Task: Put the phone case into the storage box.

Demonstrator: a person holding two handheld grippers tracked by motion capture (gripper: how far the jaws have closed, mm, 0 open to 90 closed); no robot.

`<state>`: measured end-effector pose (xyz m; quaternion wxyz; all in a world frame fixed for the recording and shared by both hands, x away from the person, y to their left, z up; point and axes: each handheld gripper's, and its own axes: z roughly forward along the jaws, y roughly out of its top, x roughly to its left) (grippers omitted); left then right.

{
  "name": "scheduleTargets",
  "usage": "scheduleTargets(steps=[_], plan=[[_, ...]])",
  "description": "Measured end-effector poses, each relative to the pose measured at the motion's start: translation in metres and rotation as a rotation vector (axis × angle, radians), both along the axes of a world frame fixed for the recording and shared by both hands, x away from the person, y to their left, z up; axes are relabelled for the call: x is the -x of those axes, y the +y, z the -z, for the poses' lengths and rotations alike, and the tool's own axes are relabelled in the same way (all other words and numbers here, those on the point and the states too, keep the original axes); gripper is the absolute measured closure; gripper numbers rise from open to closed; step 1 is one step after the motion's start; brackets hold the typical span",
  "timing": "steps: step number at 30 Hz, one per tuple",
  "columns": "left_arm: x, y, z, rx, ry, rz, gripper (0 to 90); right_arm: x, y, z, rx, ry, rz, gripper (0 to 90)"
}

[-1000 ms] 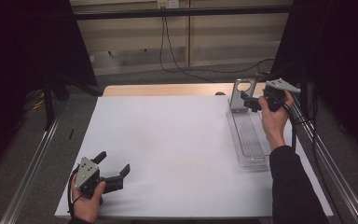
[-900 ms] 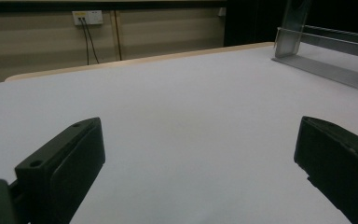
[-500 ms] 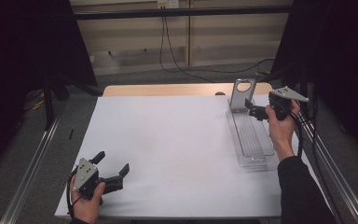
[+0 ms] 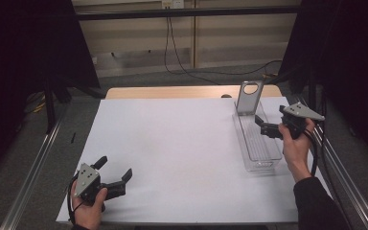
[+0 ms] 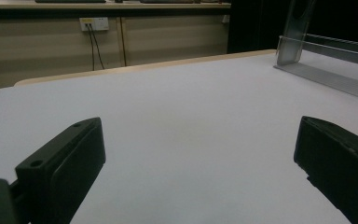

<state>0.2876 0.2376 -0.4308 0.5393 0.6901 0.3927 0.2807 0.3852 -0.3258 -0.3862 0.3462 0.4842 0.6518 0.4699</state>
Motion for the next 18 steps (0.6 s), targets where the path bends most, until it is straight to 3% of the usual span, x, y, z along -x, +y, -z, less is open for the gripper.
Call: scheduleTargets(steps=[10, 13, 18], plan=[[0.003, -0.003, -0.001, 0.009, -0.002, 0.002, 1.9, 0.04, -0.004, 0.011, -0.026, -0.031, -0.014, 0.5], [0.004, -0.005, -0.002, -0.005, -0.005, 0.011, 1.9, 0.05, -0.003, 0.015, -0.04, -0.038, -0.014, 0.5], [0.006, -0.007, -0.003, -0.003, -0.006, 0.015, 2.0, 0.064, -0.003, 0.019, -0.019, -0.034, 0.01, 0.4]])
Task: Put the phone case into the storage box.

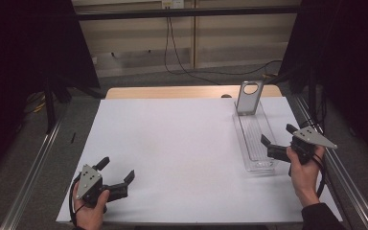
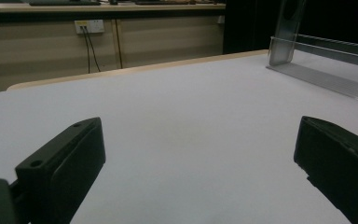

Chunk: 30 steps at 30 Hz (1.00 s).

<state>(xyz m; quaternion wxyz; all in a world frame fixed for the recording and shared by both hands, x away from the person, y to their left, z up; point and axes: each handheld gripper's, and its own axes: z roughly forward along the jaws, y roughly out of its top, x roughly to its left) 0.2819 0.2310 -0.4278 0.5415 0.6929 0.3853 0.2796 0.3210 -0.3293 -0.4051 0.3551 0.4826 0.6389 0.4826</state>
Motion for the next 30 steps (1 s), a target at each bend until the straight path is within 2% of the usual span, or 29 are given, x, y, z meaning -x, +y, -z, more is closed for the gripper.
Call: scheduleTargets(steps=[8, 11, 14, 16, 22, 27, 30], plan=[[0.002, 0.0, 0.0, 0.013, 0.003, -0.006, 2.0, 0.022, 0.004, 0.006, -0.018, -0.014, 0.007, 0.8], [0.003, 0.0, -0.001, -0.002, 0.002, 0.001, 2.0, 0.03, 0.005, 0.009, -0.005, -0.021, 0.017, 1.5], [0.004, -0.001, -0.001, 0.001, -0.001, -0.002, 2.0, 0.039, 0.006, 0.012, -0.028, -0.023, 0.017, 1.6], [0.004, -0.001, -0.001, 0.0, -0.001, -0.002, 2.0, 0.046, 0.006, 0.013, -0.018, -0.037, 0.02, 1.5], [0.004, -0.001, -0.001, -0.003, -0.002, -0.003, 2.0, 0.058, 0.006, 0.022, -0.035, -0.021, 0.01, 1.7], [0.004, 0.0, -0.001, 0.004, 0.001, -0.001, 1.9, 0.069, 0.004, 0.022, -0.041, -0.043, 0.023, 1.4], [0.004, 0.0, -0.001, 0.006, 0.001, -0.002, 1.9, 0.075, 0.004, 0.025, -0.038, -0.029, 0.01, 1.3]])
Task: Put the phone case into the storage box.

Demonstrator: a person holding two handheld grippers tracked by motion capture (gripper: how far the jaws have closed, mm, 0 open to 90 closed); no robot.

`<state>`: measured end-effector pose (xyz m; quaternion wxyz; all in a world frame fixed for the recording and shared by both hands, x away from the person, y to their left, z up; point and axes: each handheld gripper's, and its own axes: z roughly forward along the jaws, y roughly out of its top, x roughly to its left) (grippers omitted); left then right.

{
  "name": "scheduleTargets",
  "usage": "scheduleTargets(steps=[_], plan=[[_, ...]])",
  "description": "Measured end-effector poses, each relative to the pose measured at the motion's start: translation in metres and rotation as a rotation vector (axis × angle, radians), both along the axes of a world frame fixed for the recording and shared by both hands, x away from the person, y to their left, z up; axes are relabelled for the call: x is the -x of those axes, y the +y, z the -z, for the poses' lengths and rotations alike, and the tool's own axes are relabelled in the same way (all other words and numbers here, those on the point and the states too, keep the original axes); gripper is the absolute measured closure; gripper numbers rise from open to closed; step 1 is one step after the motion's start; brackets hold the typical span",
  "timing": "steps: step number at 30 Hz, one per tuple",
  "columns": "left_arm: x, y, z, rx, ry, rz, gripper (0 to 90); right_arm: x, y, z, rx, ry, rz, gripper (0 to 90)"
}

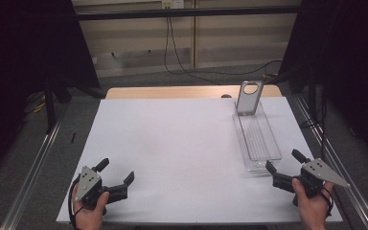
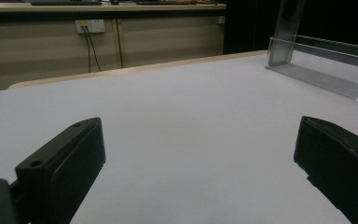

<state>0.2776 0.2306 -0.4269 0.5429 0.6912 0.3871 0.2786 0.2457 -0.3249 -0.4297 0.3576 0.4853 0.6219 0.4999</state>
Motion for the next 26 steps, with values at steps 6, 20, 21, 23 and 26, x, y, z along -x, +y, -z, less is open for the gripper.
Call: scheduleTargets(steps=[6, 20, 21, 23, 26], plan=[[0.0, 0.001, 0.0, -0.008, 0.001, -0.001, 2.0, 0.01, -0.004, 0.003, 0.0, 0.008, 0.009, 1.3], [-0.001, 0.002, 0.001, -0.014, 0.011, -0.002, 1.9, 0.027, -0.01, 0.009, -0.012, 0.015, 0.009, 0.1], [-0.001, 0.002, 0.001, -0.015, 0.01, 0.001, 1.9, 0.026, -0.01, 0.01, -0.026, 0.02, 0.004, 0.1], [-0.001, 0.001, 0.001, -0.015, 0.01, 0.001, 1.9, 0.024, -0.01, 0.011, -0.041, 0.029, 0.004, 0.1], [-0.002, 0.002, 0.002, -0.018, 0.014, -0.001, 1.9, 0.024, -0.01, 0.011, -0.029, 0.02, 0.003, 0.0]])
